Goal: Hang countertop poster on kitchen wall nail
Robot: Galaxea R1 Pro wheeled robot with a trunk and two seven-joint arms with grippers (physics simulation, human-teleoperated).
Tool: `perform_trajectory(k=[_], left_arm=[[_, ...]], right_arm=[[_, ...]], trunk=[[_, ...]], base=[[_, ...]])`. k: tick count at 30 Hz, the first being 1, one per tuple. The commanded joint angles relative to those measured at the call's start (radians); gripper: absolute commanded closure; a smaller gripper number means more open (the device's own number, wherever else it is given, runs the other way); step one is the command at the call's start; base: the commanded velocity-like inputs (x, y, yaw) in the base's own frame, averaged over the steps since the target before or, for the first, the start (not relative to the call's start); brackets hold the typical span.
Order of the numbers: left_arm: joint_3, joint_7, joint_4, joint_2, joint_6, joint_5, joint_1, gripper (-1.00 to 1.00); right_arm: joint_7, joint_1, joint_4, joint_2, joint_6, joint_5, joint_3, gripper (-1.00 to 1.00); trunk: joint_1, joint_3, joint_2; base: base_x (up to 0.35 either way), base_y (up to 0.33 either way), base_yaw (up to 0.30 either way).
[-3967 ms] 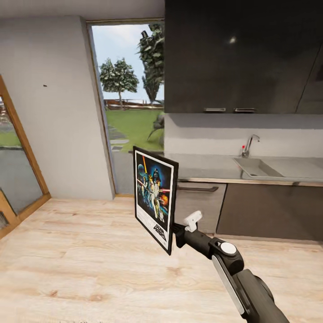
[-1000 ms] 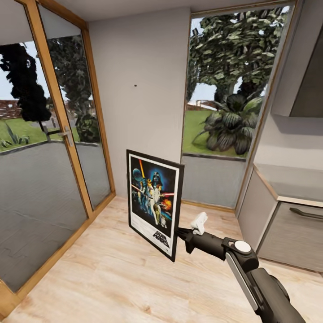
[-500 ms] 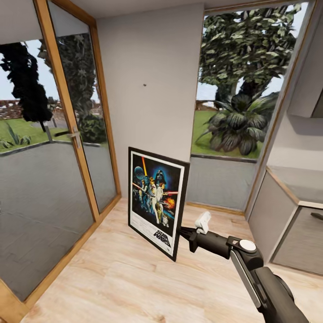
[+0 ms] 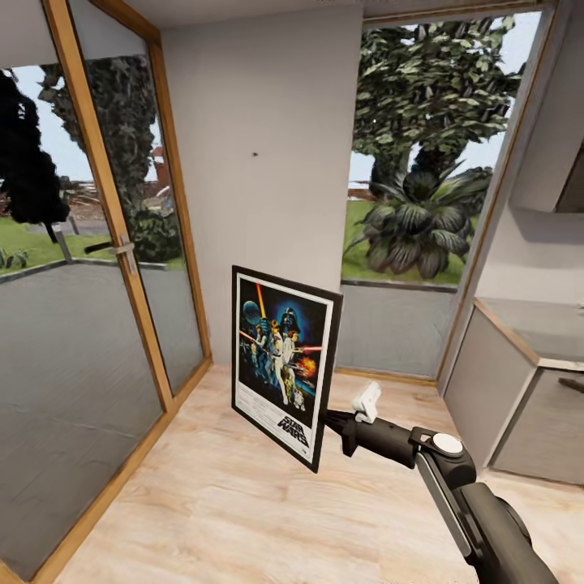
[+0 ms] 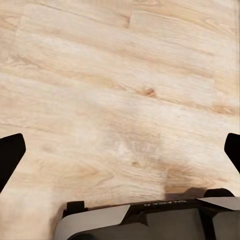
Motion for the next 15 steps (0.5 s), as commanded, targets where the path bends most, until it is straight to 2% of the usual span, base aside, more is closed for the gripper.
perform_trajectory(k=[1,6,15], left_arm=[[0.002,-0.006,-0.001,0.0,0.001,0.008,0.0,-1.0],[0.002,-0.006,-0.001,0.0,0.001,0.008,0.0,-1.0],[0.002,-0.006,-0.001,0.0,0.001,0.008,0.0,-1.0]], right_arm=[[0.002,-0.001,0.0,-0.001,0.011,-0.013,0.001,1.0],[0.002,-0.001,0.0,-0.001,0.01,-0.013,0.001,1.0],[0.002,-0.001,0.0,0.001,0.01,-0.013,0.001,1.0]], trunk=[[0.001,-0.002,-0.002],[0.001,0.0,-0.002],[0.001,0.0,-0.002]], base=[[0.03,0.042,-0.292],[0.14,0.135,-0.197],[0.227,0.252,-0.019]])
